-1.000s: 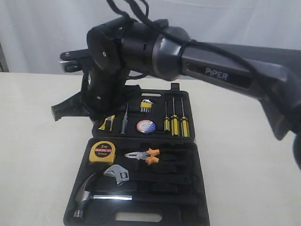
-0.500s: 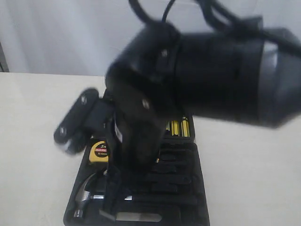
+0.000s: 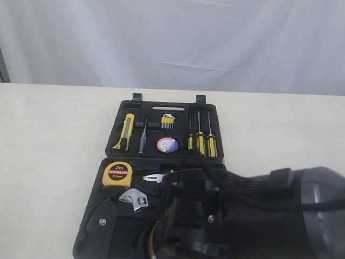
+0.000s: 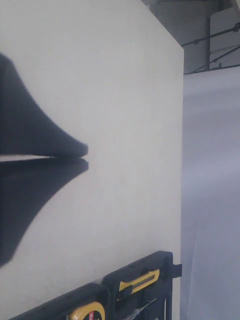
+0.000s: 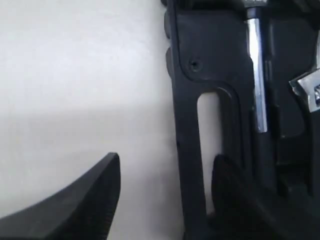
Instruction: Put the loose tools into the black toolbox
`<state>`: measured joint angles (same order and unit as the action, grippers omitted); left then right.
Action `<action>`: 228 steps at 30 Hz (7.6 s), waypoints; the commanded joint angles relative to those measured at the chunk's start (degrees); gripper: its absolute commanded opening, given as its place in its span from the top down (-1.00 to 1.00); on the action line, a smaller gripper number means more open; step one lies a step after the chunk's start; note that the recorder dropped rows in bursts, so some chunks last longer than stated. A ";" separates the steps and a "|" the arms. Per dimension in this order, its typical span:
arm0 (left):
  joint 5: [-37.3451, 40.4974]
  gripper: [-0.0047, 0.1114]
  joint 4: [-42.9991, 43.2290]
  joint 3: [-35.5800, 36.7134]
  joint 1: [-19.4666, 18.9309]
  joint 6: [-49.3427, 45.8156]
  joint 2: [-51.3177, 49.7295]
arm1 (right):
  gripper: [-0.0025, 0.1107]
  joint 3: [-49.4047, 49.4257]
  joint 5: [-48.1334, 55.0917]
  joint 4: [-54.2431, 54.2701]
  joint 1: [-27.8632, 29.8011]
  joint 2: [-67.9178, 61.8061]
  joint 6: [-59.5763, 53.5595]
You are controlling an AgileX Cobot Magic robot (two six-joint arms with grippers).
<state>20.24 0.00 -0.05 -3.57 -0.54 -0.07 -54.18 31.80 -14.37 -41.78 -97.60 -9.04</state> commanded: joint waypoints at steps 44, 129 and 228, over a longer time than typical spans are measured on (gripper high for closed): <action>-0.62 0.92 0.00 0.05 0.25 0.12 0.07 | 0.80 2.26 -8.89 -24.68 2.97 -9.85 18.04; -0.62 0.92 0.00 0.05 0.25 0.12 0.07 | 0.96 16.92 2.84 -41.38 17.02 65.26 62.66; -0.62 0.92 0.00 0.05 0.25 0.12 0.07 | 0.96 47.21 -16.35 4.28 57.68 97.60 18.13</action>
<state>20.24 0.00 -0.05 -3.57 -0.54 -0.07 -7.98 16.40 -11.09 15.55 -0.35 10.12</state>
